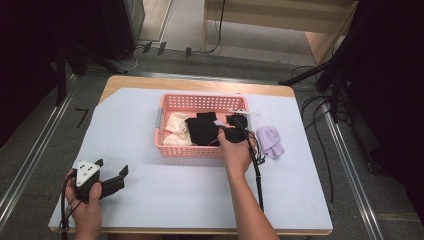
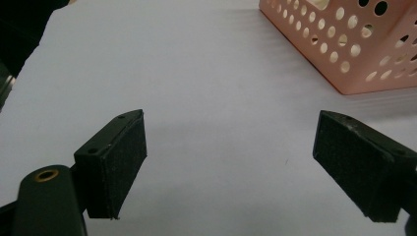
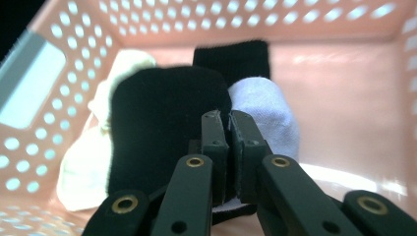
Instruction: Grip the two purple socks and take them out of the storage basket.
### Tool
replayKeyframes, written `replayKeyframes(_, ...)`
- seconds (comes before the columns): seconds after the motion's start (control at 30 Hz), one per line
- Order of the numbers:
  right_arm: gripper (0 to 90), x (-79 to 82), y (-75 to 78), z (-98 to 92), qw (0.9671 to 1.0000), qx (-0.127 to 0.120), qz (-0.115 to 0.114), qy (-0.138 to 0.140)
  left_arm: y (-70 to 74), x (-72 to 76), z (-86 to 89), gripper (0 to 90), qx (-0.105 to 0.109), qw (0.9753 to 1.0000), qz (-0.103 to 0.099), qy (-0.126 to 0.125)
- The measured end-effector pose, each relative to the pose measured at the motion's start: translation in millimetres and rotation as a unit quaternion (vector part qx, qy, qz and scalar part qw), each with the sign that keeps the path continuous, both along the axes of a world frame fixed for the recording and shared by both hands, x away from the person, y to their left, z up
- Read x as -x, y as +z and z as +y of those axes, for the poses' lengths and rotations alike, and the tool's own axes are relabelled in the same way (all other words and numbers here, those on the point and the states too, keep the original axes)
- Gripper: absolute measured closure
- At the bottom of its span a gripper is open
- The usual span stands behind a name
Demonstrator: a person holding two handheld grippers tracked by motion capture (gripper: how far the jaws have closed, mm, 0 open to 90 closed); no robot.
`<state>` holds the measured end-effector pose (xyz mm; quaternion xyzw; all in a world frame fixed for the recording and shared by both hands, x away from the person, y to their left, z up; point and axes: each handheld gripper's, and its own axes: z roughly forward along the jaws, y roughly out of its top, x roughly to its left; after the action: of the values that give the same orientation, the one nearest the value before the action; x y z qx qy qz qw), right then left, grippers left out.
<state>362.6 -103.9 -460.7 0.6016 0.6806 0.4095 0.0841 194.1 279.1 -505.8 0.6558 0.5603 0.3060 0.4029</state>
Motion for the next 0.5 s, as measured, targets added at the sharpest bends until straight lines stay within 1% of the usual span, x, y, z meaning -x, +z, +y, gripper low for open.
replayKeyframes(0.03, 86.2, 3.1, 3.1, -2.7, 0.9999, 0.001, -0.009, -0.007, 0.0, 0.0, -0.1, 13.7, 0.000, 1.0000, 0.000, 0.000)
replayKeyframes(0.07, 86.2, 7.0, 7.6, -5.3, 0.9995, 0.001, -0.025, -0.019, 0.0, 0.0, -0.1, 13.7, 0.000, 1.0000, 0.001, 0.000)
replayKeyframes(0.1, 86.2, 9.1, 10.1, -7.3, 0.9989, 0.008, -0.042, -0.021, 0.1, -0.1, -0.2, 13.7, -0.001, 1.0000, 0.001, 0.001)
replayKeyframes(0.13, 86.2, 12.7, 15.3, -8.6, 0.9970, 0.018, -0.068, -0.031, 0.0, -0.2, -0.2, 13.7, -0.001, 1.0000, 0.001, 0.000)
replayKeyframes(0.17, 86.2, 14.6, 18.3, -8.8, 0.9955, 0.019, -0.085, -0.038, 0.1, -0.1, -0.2, 13.7, -0.001, 1.0000, 0.001, 0.000)
replayKeyframes(0.2, 86.1, 16.7, 21.8, -9.1, 0.9934, 0.018, -0.106, -0.040, 0.1, 0.0, -0.4, 13.7, -0.001, 1.0000, 0.001, 0.001)
replayKeyframes(0.23, 86.2, 18.9, 25.5, -8.1, 0.9901, 0.012, -0.135, -0.036, 0.1, 0.1, -0.3, 13.7, -0.001, 1.0000, 0.001, 0.001)
replayKeyframes(0.27, 86.1, 21.4, 28.9, -4.6, 0.9885, 0.018, -0.143, -0.044, 0.1, 0.0, -0.3, 13.7, -0.001, 1.0000, 0.001, 0.001)
replayKeyframes(0.3, 86.1, 22.0, 30.8, -1.9, 0.9863, 0.017, -0.161, -0.035, 0.1, 0.0, -0.3, 13.7, -0.002, 1.0000, 0.001, 0.001)
replayKeyframes(0.33, 86.0, 21.8, 31.9, 2.6, 0.9849, 0.005, -0.172, -0.017, 0.1, -0.1, -0.4, 13.7, -0.002, 1.0000, 0.001, 0.001)
replayKeyframes(0.37, 85.9, 21.6, 32.8, 8.8, 0.9858, 0.011, -0.167, -0.006, 0.1, -0.1, -0.4, 13.7, -0.002, 1.0000, 0.001, 0.001)
replayKeyframes(0.4, 85.8, 20.4, 32.4, 14.8, 0.9854, 0.017, -0.169, 0.005, 0.1, -0.1, -0.2, 13.7, -0.002, 1.0000, 0.002, -0.001)
replayKeyframes(0.43, 85.7, 19.9, 32.1, 19.4, 0.9859, 0.012, -0.166, 0.014, 0.2, -0.1, -0.3, 13.7, -0.002, 1.0000, 0.002, 0.000)
replayKeyframes(0.5, 84.3, 16.3, 30.7, 31.1, 0.9845, -0.005, -0.168, 0.049, 0.1, 0.0, -0.2, 13.7, -0.002, 1.0000, 0.001, 0.000)
